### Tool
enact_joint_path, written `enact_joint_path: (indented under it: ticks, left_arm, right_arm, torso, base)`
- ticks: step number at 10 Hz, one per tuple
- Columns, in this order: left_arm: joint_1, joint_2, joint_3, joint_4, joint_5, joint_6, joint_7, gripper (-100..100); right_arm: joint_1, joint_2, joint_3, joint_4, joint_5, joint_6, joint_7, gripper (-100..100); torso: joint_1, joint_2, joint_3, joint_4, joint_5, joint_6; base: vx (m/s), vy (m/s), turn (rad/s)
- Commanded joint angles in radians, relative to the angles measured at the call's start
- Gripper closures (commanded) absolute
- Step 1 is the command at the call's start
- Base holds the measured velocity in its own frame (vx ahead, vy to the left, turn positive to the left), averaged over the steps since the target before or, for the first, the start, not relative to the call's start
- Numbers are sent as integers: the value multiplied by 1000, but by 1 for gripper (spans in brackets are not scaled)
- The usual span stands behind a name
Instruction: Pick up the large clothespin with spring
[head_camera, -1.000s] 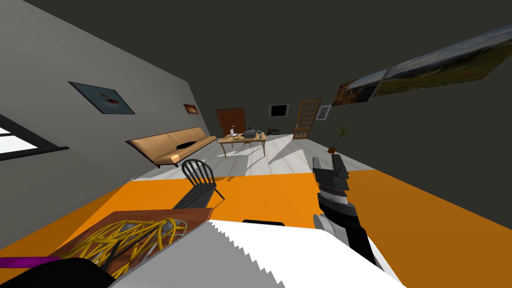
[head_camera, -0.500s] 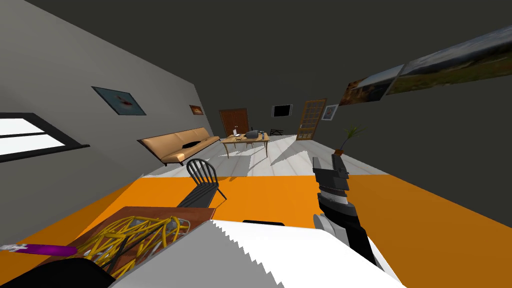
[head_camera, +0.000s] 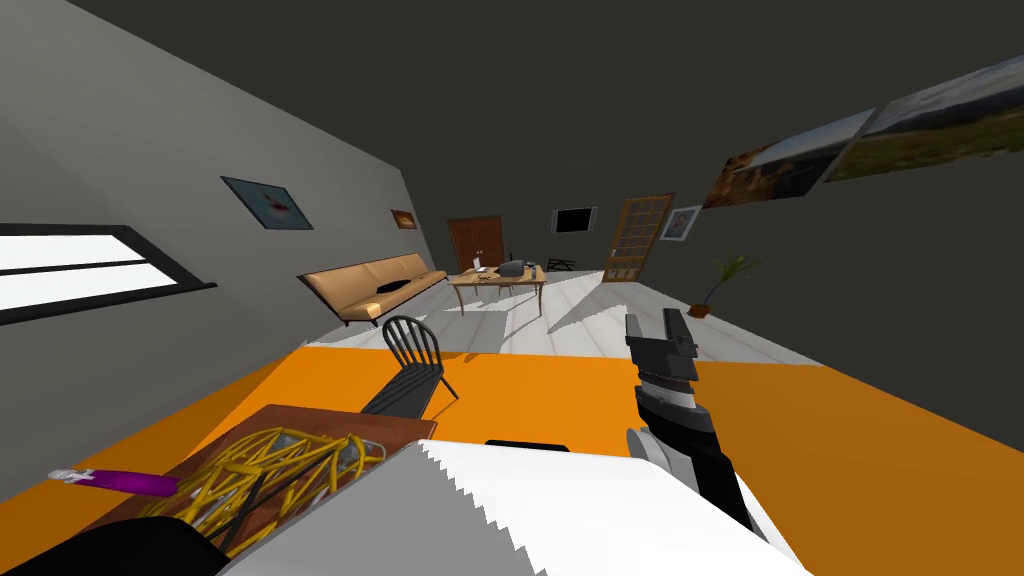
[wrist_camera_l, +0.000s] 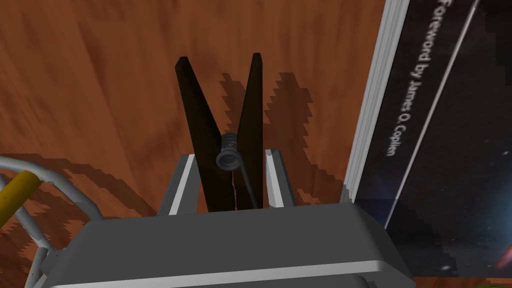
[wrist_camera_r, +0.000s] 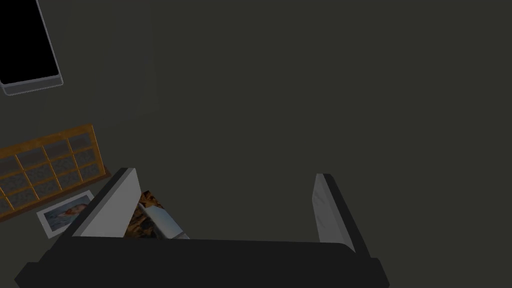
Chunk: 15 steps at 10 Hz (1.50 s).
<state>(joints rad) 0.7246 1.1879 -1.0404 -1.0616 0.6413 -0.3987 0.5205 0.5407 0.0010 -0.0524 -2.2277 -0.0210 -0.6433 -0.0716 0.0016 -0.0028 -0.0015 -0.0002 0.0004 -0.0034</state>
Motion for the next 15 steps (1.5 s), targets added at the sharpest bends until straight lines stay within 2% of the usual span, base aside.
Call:
enact_joint_path:
  ticks: [1,2,3,5,6,7,8,9,10,11,12,13,14,15]
  left_arm:
    - [19,7,6,-30,39,5,-50,100]
    - [19,7,6,-30,39,5,-79,100]
    - [36,14,10,-54,73,7,-108,100]
    - [36,14,10,-54,73,7,-145,100]
    - [53,20,14,-78,106,10,-181,100]
    - [53,20,14,-78,106,10,-206,100]
    - [70,27,18,-102,140,12,-238,100]
    - [70,27,18,-102,140,12,-266,100]
    - [87,33,22,-126,174,15,-295,100]
    - [87,33,22,-126,174,15,-319,100]
    - [87,33,22,-126,174,15,-327,100]
    - [104,40,26,-150,207,17,-367,100]
    - [104,40,26,-150,207,17,-387,100]
    - [103,39,27,-148,204,17,-370,100]
  right_arm:
    - [0,0,0,0,0,0,0,0]
    - [0,0,0,0,0,0,0,0]
    - [0,0,0,0,0,0,0,0]
    - [0,0,0,0,0,0,0,0]
    - [0,0,0,0,0,0,0,0]
    - [0,0,0,0,0,0,0,0]
    - [0,0,0,0,0,0,0,0]
    - [0,0,0,0,0,0,0,0]
    - [0,0,0,0,0,0,0,0]
    - [0,0,0,0,0,0,0,0]
    - [0,0,0,0,0,0,0,0]
    - [0,0,0,0,0,0,0,0]
    - [0,0,0,0,0,0,0,0]
    - [0,0,0,0,0,0,0,0]
  torso:
    - [0,0,0,0,0,0]
    - [-1,-1,0,0,0,-1]
    - [0,0,0,0,0,0]
    - [1,-1,0,0,0,0]
    - [-1,1,1,0,0,1]
    - [-1,1,1,0,0,-1]
    - [-1,1,0,0,0,1]
    - [0,-1,-1,-1,0,0]
    - [0,-1,-1,0,0,1]
    - [0,-2,-1,-1,0,0]
    - [-1,-1,-1,-1,0,1]
    - [-1,1,0,0,-1,2]
    - [-1,0,0,-1,-1,0]
    - [-1,0,0,-1,0,1]
  base:
    - [74,29,120]
    - [67,37,92]
    - [84,60,128]
    - [45,28,44]
    - [41,23,149]
    - [57,26,89]
    - [81,46,126]
    - [76,35,87]
    - [86,39,148]
    - [68,29,71]
    - [28,10,-17]
    - [60,25,134]
    - [62,21,92]
    - [22,5,9]
